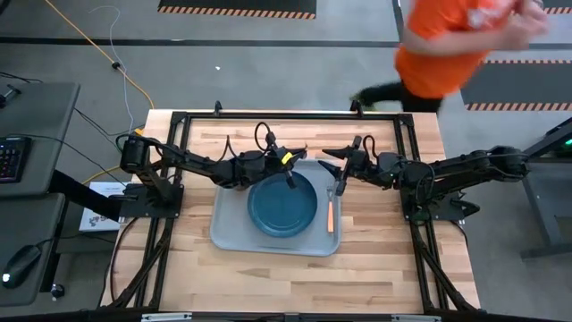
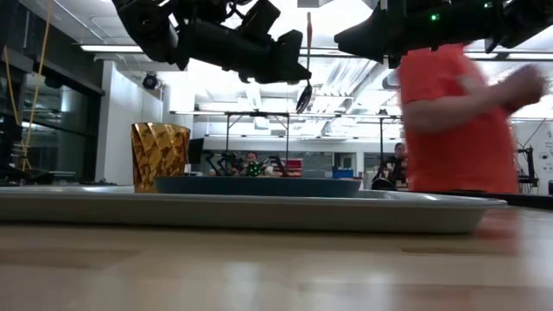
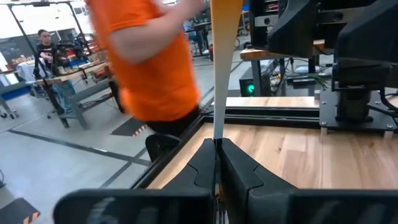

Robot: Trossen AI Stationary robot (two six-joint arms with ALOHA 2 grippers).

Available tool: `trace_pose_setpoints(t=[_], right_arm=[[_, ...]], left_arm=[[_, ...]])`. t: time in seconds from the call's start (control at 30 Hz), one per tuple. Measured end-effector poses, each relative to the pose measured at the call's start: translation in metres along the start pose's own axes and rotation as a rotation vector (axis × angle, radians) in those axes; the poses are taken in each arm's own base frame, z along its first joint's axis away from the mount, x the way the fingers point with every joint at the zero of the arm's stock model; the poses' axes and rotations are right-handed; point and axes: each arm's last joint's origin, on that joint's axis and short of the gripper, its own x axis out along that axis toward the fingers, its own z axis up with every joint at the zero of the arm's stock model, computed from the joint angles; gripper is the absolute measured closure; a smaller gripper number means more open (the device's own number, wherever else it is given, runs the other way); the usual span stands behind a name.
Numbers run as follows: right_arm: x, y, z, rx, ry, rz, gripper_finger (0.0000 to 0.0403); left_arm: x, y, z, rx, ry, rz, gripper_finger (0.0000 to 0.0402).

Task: Pick and place plate/cup/fork/spoon on tray
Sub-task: Put the orange spoon on the blue tray to the left of the orange fork

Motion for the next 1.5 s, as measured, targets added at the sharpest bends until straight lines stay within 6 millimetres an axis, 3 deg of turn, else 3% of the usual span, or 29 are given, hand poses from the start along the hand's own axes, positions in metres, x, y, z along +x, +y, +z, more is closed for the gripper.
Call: trace_pose_setpoints(t=[1.23,1.5], right_arm=[[0.005,0.003,0.005,0.032,-0.103,0.036,0.0245],[0.022,0.008,-0.011,-0.029,-0.147,-0.008,0.0245]], left_arm=[[0.001,0.002,0.003,-0.026,-0.027,0.024,0.0401],[0.026,-0.016,-0.003,-0.023,0.019,0.01,0.0401]])
